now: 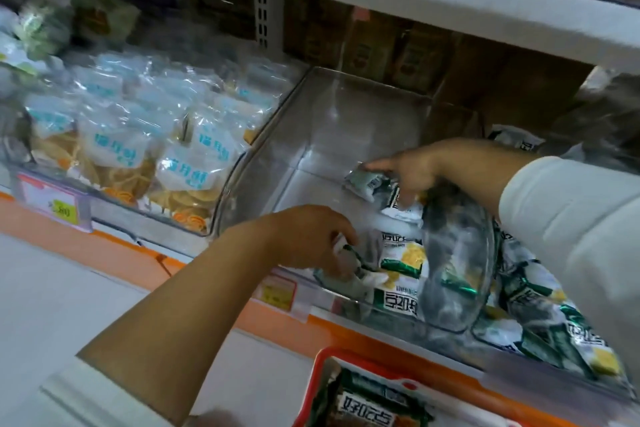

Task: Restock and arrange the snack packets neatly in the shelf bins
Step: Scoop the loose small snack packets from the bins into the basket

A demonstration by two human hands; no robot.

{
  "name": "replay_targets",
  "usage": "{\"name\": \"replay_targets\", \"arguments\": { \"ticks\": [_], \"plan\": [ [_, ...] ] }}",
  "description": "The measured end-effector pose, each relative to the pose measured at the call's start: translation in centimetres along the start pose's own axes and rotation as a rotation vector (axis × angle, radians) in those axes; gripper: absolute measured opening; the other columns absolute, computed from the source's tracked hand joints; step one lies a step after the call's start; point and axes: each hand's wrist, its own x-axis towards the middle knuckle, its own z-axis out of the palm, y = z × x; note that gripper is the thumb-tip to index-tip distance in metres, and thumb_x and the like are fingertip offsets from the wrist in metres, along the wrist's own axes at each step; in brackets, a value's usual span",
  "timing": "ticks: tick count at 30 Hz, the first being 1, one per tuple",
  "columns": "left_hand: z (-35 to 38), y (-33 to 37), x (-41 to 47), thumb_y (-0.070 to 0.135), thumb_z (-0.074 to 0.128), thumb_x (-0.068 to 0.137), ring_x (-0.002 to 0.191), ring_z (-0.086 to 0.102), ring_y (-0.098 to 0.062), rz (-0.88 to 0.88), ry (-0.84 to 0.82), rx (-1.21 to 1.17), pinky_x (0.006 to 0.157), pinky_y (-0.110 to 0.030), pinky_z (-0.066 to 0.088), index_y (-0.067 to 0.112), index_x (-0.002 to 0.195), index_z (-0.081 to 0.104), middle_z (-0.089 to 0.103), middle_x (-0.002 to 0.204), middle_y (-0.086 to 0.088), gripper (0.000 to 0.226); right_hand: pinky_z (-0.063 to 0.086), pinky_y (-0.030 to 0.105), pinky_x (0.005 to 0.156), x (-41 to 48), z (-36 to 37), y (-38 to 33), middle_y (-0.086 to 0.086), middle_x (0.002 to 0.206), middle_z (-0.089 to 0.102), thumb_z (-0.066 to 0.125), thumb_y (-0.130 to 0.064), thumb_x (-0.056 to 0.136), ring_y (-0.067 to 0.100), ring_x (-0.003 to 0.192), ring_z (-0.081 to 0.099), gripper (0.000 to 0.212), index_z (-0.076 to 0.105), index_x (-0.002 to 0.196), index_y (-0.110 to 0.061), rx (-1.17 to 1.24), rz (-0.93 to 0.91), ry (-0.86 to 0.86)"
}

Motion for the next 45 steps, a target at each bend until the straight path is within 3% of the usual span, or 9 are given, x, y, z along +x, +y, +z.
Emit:
{"name": "replay_targets", "arguments": {
  "ticks": [3,8,13,18,28,34,37,41,45],
  "plan": [
    [0.1,-0.2,-0.2,0.041,0.078,0.080,0.076,0.048,0.001,-0.007,0.049,-0.042,0.063,-0.010,0.035,0.032,0.126,0.058,0.046,0.088,0.020,0.051,0.042,0.040,0.105,0.6,0.3,0.2,0.006,0.162,0.011,0.075,-0.003,0.080,0.028,0.142,0.028,0.110,-0.002,0.154,-0.032,-0.030,0.004,0.021],
    [-0.4,-0.3,-0.8,0.043,0.077,0.080,0.079,0.054,-0.004,-0.055,0.183,-0.111,0.070,-0.020,0.046,0.026,0.119,0.062,0.059,0.102,0.008,0.045,0.050,0.049,0.094,0.8,1.0,0.2,0.015,0.140,0.034,0.085,-0.015,0.071,0.036,0.118,0.046,0.096,0.021,0.141,-0.027,-0.014,0.050,0.071],
    [-0.9,-0.8,-1.2,0.037,0.077,0.082,0.078,0.058,-0.007,-0.084,0.280,-0.174,0.068,-0.024,0.049,0.027,0.112,0.060,0.063,0.101,0.004,0.036,0.042,0.039,0.104,-0.1,1.0,-0.6,0.011,0.157,0.014,0.082,-0.020,0.076,0.035,0.137,0.030,0.112,0.003,0.152,-0.037,-0.114,0.049,0.029],
    [-1.1,-1.2,-1.0,0.034,0.074,0.085,0.069,0.054,-0.004,-0.138,0.365,-0.212,0.055,-0.016,0.045,0.025,0.109,0.055,0.057,0.092,0.006,0.032,0.048,0.032,0.082,-1.3,1.2,-1.1,0.005,0.137,0.038,0.080,-0.017,0.077,0.026,0.111,0.046,0.087,0.029,0.144,-0.033,-0.006,0.019,-0.017],
    [-2.2,3.0,-6.6,0.033,0.075,0.085,0.067,0.067,-0.013,-0.108,0.716,-0.517,0.048,-0.013,0.047,0.025,0.104,0.056,0.067,0.090,-0.009,0.028,0.052,0.028,0.078,-13.2,1.6,-2.6,-0.012,0.106,0.064,0.084,-0.037,0.070,0.007,0.092,0.063,0.061,0.047,0.119,-0.038,0.577,-0.176,0.483],
    [0.6,10.9,-14.1,0.025,0.071,0.087,0.053,0.068,-0.011,0.036,0.492,-0.610,0.047,-0.019,0.051,0.027,0.104,0.060,0.067,0.079,0.000,0.021,0.041,0.015,0.072,-23.9,8.0,-3.0,-0.020,0.123,0.048,0.079,-0.044,0.074,0.002,0.101,0.053,0.069,0.040,0.130,-0.044,0.687,-0.199,0.583],
    [4.0,13.0,-15.4,0.036,0.076,0.077,0.054,0.067,-0.017,0.038,0.338,-0.586,0.066,-0.039,0.059,0.033,0.103,0.063,0.067,0.081,-0.010,0.029,0.041,0.001,0.069,-27.6,14.2,-2.0,-0.031,0.116,0.045,0.079,-0.037,0.077,-0.021,0.089,0.051,0.067,0.040,0.131,-0.045,0.888,-0.183,0.541],
    [11.7,14.9,-13.7,0.042,0.074,0.082,0.052,0.061,-0.010,-0.027,0.020,-0.431,0.057,-0.026,0.053,0.039,0.106,0.060,0.058,0.070,0.005,0.028,0.044,0.034,0.101,-28.2,25.5,0.4,-0.016,0.147,0.035,0.077,-0.041,0.078,0.009,0.128,0.043,0.074,0.034,0.138,-0.047,1.094,-0.004,0.342],
    [21.6,14.7,-9.5,0.046,0.067,0.089,0.067,0.059,-0.011,-0.128,-0.247,-0.266,0.058,-0.025,0.045,0.024,0.132,0.053,0.063,0.094,0.004,0.050,0.048,0.037,0.097,-25.2,36.0,1.5,-0.004,0.139,0.046,0.078,-0.024,0.082,0.013,0.120,0.051,0.067,0.040,0.137,-0.025,1.296,0.131,0.151]
  ]
}}
